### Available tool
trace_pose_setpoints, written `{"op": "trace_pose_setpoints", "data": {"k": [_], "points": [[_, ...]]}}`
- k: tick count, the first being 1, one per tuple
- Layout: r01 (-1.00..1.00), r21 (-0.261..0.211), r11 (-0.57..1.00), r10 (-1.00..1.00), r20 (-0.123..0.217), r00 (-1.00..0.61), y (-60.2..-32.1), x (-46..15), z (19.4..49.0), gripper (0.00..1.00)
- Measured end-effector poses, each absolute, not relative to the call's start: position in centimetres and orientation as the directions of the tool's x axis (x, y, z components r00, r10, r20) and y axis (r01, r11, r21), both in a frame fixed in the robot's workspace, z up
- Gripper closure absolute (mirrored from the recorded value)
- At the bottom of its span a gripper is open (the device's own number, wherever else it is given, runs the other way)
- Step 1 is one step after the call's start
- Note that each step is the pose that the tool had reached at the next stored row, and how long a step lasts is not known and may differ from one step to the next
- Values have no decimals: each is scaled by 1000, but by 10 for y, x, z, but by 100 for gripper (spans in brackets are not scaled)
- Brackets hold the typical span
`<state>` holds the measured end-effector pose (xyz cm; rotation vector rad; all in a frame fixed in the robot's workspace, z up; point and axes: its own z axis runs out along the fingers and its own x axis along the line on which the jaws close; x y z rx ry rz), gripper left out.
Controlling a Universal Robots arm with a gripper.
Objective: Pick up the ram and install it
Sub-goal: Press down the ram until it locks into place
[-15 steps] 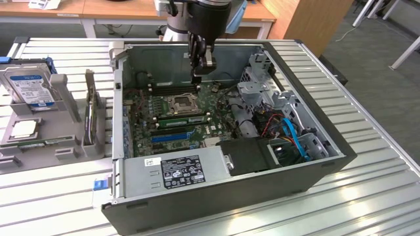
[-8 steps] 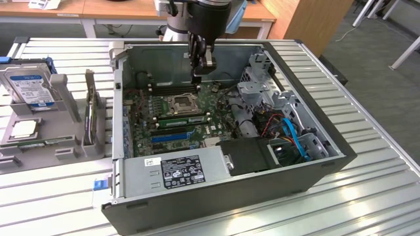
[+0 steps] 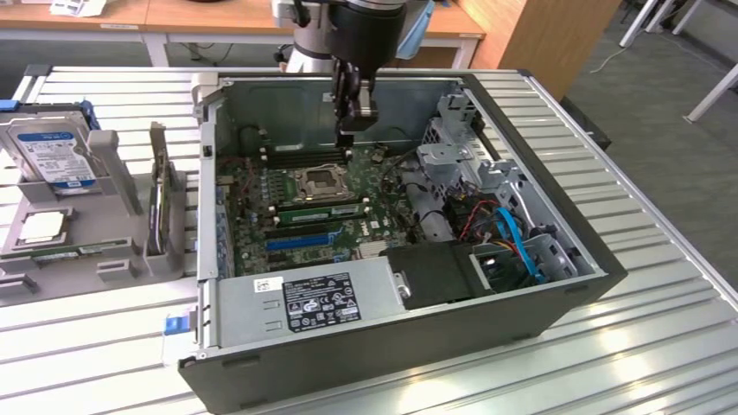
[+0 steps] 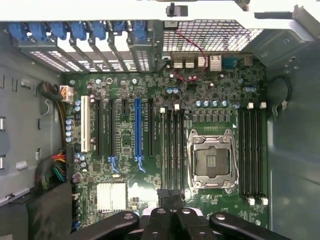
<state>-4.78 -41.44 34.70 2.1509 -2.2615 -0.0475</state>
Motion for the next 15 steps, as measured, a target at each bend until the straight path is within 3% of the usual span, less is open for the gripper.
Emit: {"op": "trace_pose_setpoints", "data": {"k": [15], "points": [[-978, 36, 204, -979, -6, -205, -414, -48, 347, 90]]}}
